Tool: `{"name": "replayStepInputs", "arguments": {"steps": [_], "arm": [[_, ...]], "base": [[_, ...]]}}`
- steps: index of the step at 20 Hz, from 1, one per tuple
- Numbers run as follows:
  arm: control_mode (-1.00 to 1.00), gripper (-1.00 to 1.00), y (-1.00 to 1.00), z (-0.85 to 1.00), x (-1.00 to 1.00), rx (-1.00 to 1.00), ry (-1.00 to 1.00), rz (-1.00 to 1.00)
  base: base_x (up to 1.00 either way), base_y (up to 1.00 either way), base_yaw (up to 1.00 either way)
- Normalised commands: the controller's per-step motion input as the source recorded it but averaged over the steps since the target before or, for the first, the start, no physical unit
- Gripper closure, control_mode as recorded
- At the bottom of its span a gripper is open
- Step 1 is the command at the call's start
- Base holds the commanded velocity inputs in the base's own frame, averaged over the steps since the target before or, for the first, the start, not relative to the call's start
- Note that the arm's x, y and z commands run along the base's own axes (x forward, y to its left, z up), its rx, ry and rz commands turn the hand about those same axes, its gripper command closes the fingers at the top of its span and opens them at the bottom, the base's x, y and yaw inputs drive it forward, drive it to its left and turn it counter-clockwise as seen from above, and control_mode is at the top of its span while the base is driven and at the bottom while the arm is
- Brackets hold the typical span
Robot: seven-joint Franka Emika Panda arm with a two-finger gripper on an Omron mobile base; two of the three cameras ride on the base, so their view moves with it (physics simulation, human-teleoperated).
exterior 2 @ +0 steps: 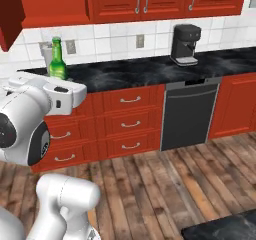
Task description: Get the candle and the beer from the cabinet and move them to the dining counter.
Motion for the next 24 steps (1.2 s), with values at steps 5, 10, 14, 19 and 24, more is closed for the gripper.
{"name": "replayStepInputs", "arguments": {"steps": [5,10,14,19,24], "arm": [[1.0,1.0,0.0,0.0,0.0,0.0,0.0,0.0],[1.0,1.0,0.0,0.0,0.0,0.0,0.0,0.0],[1.0,1.0,0.0,0.0,0.0,0.0,0.0,0.0],[1.0,1.0,0.0,0.0,0.0,0.0,0.0,0.0],[1.0,1.0,0.0,0.0,0.0,0.0,0.0,0.0]], "base": [[-0.9,0.0,-0.14],[-0.84,0.0,-0.15],[-0.81,0.0,-0.15],[-0.82,0.0,-0.14],[-0.77,-0.03,-0.13]]}}
